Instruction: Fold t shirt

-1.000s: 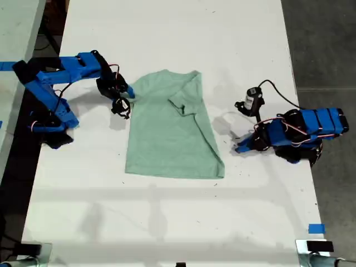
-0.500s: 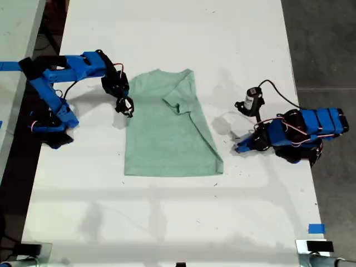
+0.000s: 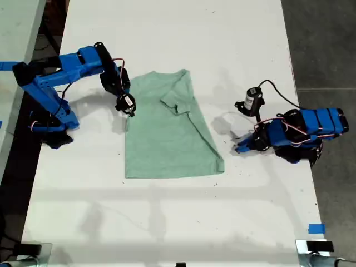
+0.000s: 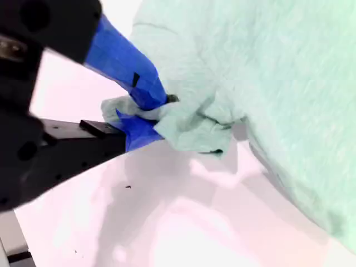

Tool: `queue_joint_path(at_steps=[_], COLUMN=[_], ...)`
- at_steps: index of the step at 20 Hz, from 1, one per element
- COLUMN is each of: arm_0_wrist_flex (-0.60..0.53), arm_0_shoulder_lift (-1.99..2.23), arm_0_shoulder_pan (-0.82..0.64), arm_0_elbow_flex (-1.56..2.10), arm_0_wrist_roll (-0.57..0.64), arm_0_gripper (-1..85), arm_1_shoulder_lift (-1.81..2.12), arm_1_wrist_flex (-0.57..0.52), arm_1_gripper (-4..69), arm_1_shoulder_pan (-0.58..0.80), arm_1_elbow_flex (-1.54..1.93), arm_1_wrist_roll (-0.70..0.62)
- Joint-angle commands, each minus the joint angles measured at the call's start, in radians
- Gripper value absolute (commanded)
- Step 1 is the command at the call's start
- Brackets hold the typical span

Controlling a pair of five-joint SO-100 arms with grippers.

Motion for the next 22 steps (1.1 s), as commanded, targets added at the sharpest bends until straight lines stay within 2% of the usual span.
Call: queue_joint_path(at_steps=[1, 4, 10, 16, 17, 18, 19, 22], arm_0_wrist_flex=[0.063, 0.075, 0.072, -0.028, -0.038, -0.051, -0.052, -0.051], arm_0_shoulder_lift=[0.015, -0.155, -0.624, -0.715, -0.730, -0.749, -0.770, -0.811], arm_0_shoulder_pan=[0.040, 0.051, 0.114, 0.190, 0.202, 0.216, 0.225, 0.241], arm_0_elbow_flex=[-0.213, -0.422, -0.966, -0.979, -0.979, -0.979, -0.979, -0.979], arm_0_wrist_roll=[-0.008, 0.017, 0.140, 0.213, 0.225, 0.250, 0.262, 0.288], arm_0_gripper=[-0.2, -0.2, -0.2, -0.2, 1.2, 14.0, 21.1, 23.6], arm_1_shoulder_lift=[0.006, 0.006, 0.006, 0.006, 0.006, 0.006, 0.006, 0.006], arm_1_wrist_flex=[-0.031, -0.031, -0.031, -0.031, -0.031, -0.031, -0.031, -0.031], arm_1_gripper=[7.7, 7.7, 7.7, 7.7, 7.7, 7.7, 7.7, 7.7], arm_1_shoulder_pan=[0.008, 0.008, 0.008, 0.008, 0.008, 0.008, 0.008, 0.008], arm_1_elbow_flex=[0.043, 0.043, 0.043, 0.043, 0.043, 0.043, 0.043, 0.043], arm_1_wrist_roll=[-0.014, -0.014, -0.014, -0.014, -0.014, -0.014, -0.014, -0.014])
